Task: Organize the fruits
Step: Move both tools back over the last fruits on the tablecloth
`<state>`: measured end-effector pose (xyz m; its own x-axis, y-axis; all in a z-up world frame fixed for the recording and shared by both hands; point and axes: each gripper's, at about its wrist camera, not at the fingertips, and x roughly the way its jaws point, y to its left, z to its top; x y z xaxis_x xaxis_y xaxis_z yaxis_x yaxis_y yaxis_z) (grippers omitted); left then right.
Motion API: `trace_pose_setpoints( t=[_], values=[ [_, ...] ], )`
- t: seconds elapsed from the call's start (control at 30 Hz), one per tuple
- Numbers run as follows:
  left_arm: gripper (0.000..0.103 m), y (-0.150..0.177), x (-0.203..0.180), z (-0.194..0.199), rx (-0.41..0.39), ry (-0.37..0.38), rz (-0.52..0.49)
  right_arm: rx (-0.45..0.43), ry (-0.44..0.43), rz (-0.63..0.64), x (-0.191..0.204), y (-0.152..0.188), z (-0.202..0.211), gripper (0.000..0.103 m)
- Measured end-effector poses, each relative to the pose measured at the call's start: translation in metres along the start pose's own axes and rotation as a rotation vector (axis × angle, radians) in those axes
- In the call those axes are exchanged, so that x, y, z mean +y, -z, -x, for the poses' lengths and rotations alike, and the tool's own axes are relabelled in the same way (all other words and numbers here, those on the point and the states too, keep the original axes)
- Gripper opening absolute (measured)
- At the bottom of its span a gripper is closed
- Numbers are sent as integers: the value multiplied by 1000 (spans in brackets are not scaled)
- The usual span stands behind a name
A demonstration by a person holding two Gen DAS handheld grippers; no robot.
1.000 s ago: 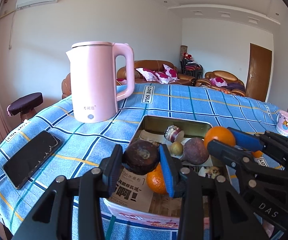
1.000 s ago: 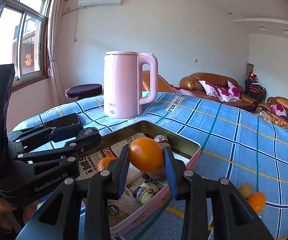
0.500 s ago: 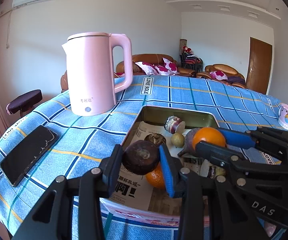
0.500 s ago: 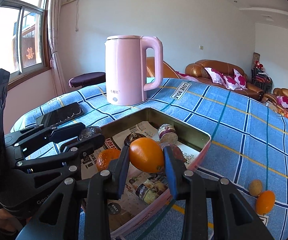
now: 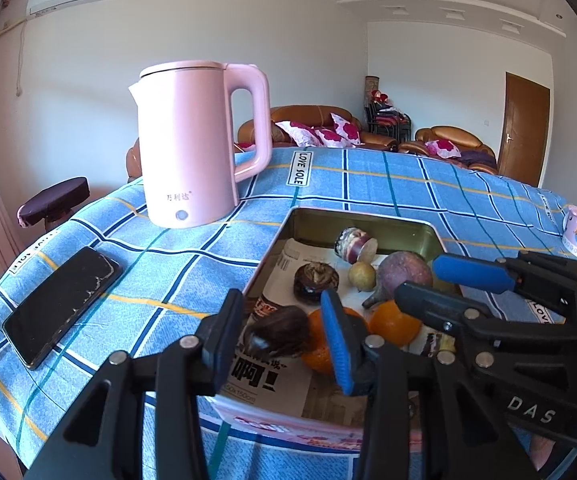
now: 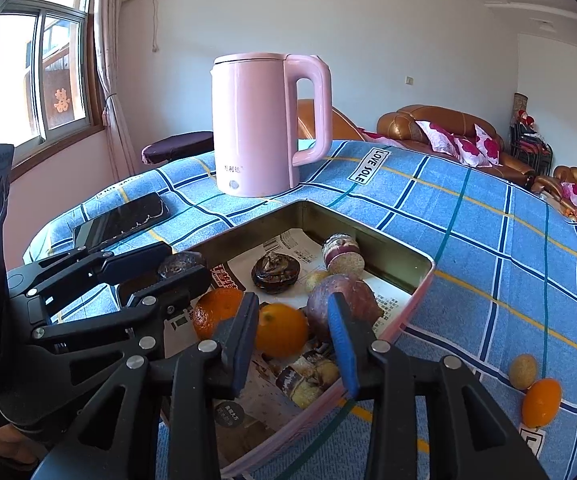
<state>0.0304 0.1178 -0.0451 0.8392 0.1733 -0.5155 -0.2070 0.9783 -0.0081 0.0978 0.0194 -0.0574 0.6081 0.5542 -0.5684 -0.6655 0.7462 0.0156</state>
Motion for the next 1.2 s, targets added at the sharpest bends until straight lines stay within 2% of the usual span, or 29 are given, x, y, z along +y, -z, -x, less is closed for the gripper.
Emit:
trace_pose_setpoints(
  t=[0.13,0.17,0.23,0.3,0.4,0.53,0.63,0.73,0.9,1.2],
  values=[
    [74,-3,4,7,-28,-18,18,-36,11,-10,-3,2,9,45],
    [78,-3,4,10,-37,-18,21,-43,22,-8,-4,3,12,48],
    [93,-5,2,16,-59,-10,27,-60,47,3,-7,6,20,52],
    [97,-7,-4,21,-82,9,26,-76,79,3,-15,9,30,54],
    [97,-12,-19,27,-99,32,2,-82,118,-7,-34,15,46,54],
    [97,-16,-42,29,-105,71,-33,-67,211,-42,-73,27,66,54],
    [97,-20,-64,28,-105,95,-69,-43,288,-105,-107,38,77,54],
    [98,-24,-84,25,-101,120,-105,-7,322,-173,-135,45,81,54],
    [99,-32,-112,18,-94,146,-149,53,326,-199,-152,49,76,54],
    [99,-41,-143,-7,-39,174,-191,163,268,-219,-158,50,50,53]
  ],
)
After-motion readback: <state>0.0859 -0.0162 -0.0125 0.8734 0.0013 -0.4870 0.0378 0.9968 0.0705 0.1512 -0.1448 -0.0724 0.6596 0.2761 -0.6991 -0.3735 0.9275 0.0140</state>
